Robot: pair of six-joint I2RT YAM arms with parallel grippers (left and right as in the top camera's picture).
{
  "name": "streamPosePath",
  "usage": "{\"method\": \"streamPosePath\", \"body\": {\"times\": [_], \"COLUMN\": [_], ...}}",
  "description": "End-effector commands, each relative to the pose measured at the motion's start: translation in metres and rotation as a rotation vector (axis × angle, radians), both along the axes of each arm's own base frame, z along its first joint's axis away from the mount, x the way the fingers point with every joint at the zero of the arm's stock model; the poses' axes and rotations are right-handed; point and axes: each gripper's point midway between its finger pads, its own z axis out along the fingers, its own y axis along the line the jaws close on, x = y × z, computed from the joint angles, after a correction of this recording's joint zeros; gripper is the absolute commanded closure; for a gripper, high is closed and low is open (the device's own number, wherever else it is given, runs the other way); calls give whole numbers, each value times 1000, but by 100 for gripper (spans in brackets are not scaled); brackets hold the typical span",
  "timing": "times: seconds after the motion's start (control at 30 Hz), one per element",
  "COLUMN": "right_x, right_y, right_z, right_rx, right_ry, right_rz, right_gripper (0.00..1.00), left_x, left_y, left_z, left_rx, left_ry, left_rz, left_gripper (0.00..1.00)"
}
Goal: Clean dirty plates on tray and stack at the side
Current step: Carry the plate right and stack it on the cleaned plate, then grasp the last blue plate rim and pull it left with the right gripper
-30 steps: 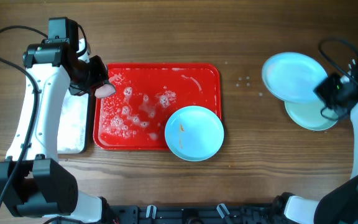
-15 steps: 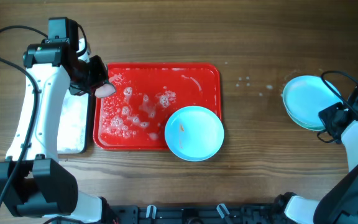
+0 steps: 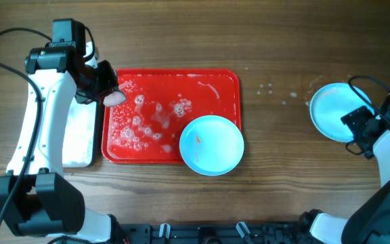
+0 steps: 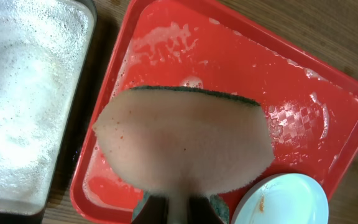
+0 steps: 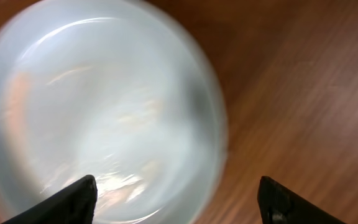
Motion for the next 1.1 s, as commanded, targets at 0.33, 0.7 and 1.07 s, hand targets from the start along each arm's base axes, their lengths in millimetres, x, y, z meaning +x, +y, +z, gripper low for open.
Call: {"method": "streamPosePath", "body": {"times": [0.33, 0.7, 1.07], "right_x": [40, -43, -77], "right_y": [237, 317, 336], "right_z": [77, 9, -28], "right_rx": [319, 366, 380], "right_ry": [-156, 282, 341], "right_rz": [679, 714, 705], "right_gripper": [32, 44, 65], "left_x": [3, 3, 4], "left_y": [4, 4, 4], "left_z": [-4, -3, -3], "left_rx": [11, 11, 12], "left_ry": [-6, -8, -9], "left_rz": [-10, -10, -10], "left_gripper": [96, 96, 96]}}
